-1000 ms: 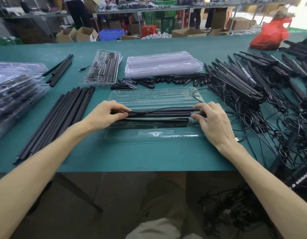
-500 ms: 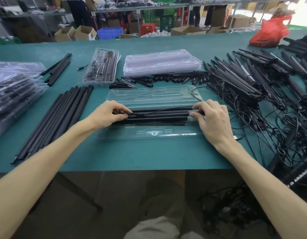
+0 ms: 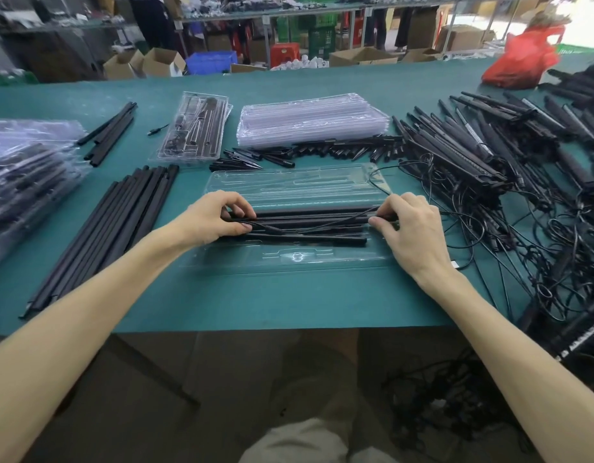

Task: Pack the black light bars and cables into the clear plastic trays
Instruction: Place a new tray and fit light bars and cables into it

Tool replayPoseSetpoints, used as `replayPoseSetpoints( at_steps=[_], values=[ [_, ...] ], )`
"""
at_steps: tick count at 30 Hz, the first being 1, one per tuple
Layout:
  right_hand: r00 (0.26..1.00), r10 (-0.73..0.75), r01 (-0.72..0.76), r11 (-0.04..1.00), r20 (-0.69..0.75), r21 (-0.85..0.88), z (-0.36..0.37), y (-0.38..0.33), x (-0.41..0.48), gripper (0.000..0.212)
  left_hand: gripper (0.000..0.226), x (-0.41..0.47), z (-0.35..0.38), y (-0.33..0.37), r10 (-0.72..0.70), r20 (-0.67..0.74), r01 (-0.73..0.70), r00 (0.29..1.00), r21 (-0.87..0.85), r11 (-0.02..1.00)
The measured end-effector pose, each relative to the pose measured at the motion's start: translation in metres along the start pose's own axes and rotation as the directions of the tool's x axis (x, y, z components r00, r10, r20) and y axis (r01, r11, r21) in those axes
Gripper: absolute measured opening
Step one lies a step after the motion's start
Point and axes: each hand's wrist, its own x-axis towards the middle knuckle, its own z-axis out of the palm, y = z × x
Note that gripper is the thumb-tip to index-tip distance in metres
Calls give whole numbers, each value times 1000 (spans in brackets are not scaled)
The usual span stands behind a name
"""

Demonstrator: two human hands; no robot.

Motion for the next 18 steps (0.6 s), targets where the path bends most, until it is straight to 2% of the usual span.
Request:
replayPoseSetpoints(
  at_steps=[6,13,18],
  values=[
    [999,45,-45,999,-6,28,-2,-1,1,7,19,-2,4,-1,-7,-86,8,996,12,1000],
    [1000,19,-19,1000,-13,5,-2,-2,-1,9,14,-8,5,1,-20,-134,20,991,0,1000],
    [999,-23,22,999,43,28,1,-3,-1,14,15,-11,-1,-8,-75,-140,68,987,-53,996]
  ],
)
